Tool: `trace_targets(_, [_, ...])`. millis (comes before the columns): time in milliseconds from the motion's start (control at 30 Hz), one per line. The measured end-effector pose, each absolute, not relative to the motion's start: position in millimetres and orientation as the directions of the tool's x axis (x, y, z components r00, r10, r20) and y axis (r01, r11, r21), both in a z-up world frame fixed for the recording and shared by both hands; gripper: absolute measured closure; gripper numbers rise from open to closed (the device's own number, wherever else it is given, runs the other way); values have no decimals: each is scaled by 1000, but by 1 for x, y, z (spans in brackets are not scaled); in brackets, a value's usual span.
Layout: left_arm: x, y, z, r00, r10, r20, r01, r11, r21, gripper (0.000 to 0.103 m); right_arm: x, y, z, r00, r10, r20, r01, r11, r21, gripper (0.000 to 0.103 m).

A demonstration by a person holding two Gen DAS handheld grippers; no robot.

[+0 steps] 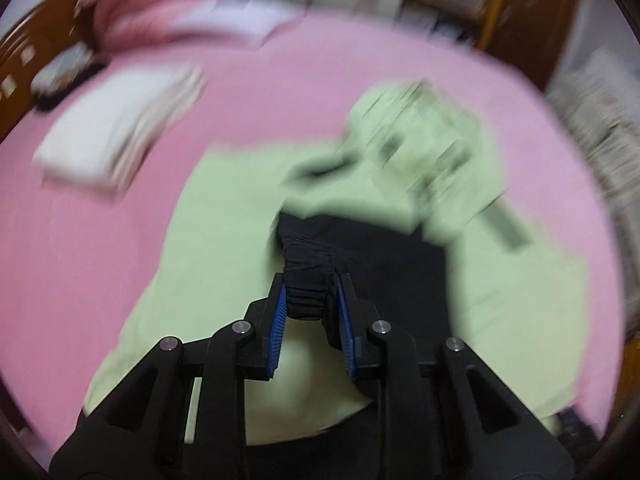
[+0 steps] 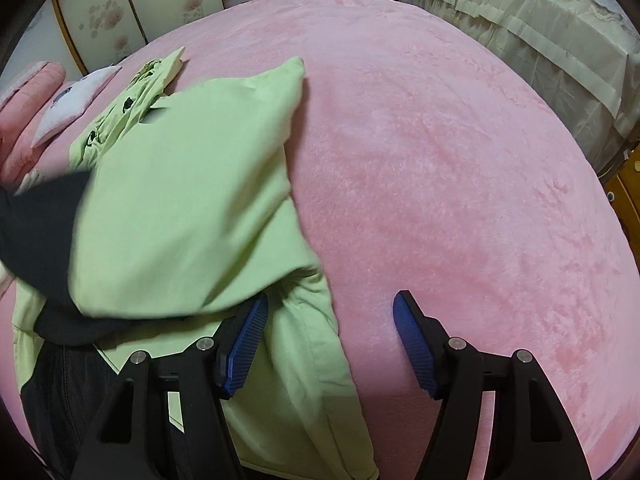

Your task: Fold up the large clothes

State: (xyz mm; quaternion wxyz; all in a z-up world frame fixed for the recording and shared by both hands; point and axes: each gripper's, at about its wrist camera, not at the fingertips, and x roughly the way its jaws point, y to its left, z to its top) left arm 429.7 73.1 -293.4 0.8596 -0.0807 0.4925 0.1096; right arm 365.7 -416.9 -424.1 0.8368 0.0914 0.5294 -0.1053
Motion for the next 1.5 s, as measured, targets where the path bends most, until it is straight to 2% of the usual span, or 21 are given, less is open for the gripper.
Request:
trace_targets(133, [430, 97, -319, 411, 88, -907, -299, 953, -43, 77, 364, -408, -418, 401, -92, -911, 230, 973, 3, 37])
trace_targets(267, [423, 95, -301, 431, 137, -892, -337, 941, -18, 75, 360, -383, -384, 447, -113, -887, 198, 980, -26, 37])
trace_targets(300, [415, 94, -292, 440, 147, -886, -330, 944, -8, 71, 358, -378, -377, 472, -106, -875, 196, 981, -13, 37])
trace_targets(367, [409, 76, -274, 476, 99, -874, -241, 970, -21, 54, 357, -367, -367, 521, -45, -853, 167, 985, 49, 38])
trace_targets(400, [402, 72, -263, 492, 71, -868, -201, 979, -34, 48, 359, -358, -364, 538, 13, -843, 131, 987, 99, 46])
trace_targets(467, [396, 48, -258, 524, 8, -852, -101, 993, -53, 48, 368, -336, -365, 522, 108, -846, 44, 987, 154, 62])
trace_targets(533, [396, 22, -264, 516, -81, -853, 16, 996, -85, 48, 382, -308, -378, 471, 179, -864, -54, 983, 174, 85])
trace_targets(567, [399, 10, -272, 496, -99, -863, 51, 995, -84, 48, 389, -298, -384, 448, 206, -870, -83, 978, 189, 88])
trace_targets(633, [404, -4, -287, 442, -41, -896, 46, 999, -23, 51, 403, -281, -400, 392, 247, -886, -117, 969, 219, 89])
trace_targets(733, [407, -9, -316, 353, 183, -917, 5, 980, 197, 52, 410, -274, -412, 378, 215, -901, -90, 977, 195, 92])
trace_targets(800, [404, 10, -332, 319, 275, -907, -49, 961, 274, 52, 412, -285, -414, 395, 200, -896, -68, 980, 189, 92])
trace_targets(867, [403, 38, -344, 288, 303, -908, -109, 953, 284, 52, 410, -304, -415, 429, 125, -894, -22, 992, 128, 97])
trace_targets(933, [401, 69, -348, 286, 346, -894, -178, 936, 305, 49, 407, -334, -414, 445, -61, -893, 99, 995, -19, 97])
trace_targets(1000, [399, 88, -345, 284, 297, -912, -187, 950, 251, 43, 403, -361, -414, 429, -183, -885, 196, 975, -106, 98])
trace_targets(1067, [396, 93, -336, 285, 266, -921, -201, 956, 214, 44, 401, -382, -412, 404, -218, -888, 272, 956, -111, 98])
trace_targets(1167, [395, 84, -314, 348, 192, -918, -160, 977, 143, 47, 401, -396, -401, 422, -116, -899, 298, 954, 16, 98])
trace_targets(1233, [396, 75, -294, 427, 56, -902, -117, 993, 7, 47, 401, -386, -386, 504, -7, -864, 222, 967, 122, 98])
trace_targets(1300, [405, 64, -286, 451, -98, -887, -67, 987, -143, 47, 415, -363, -384, 508, 205, -837, 65, 959, 275, 97])
trace_targets(1367, [425, 46, -292, 408, -191, -893, -21, 976, -218, 47, 433, -339, -396, 423, 376, -824, -28, 915, 403, 97])
trace_targets(1433, [447, 28, -303, 352, -157, -923, 11, 986, -164, 47, 455, -311, -414, 324, 452, -831, -93, 890, 447, 97])
trace_targets(1500, [470, 11, -310, 329, -85, -941, 67, 996, -66, 47, 473, -297, -427, 281, 449, -848, -159, 893, 420, 97])
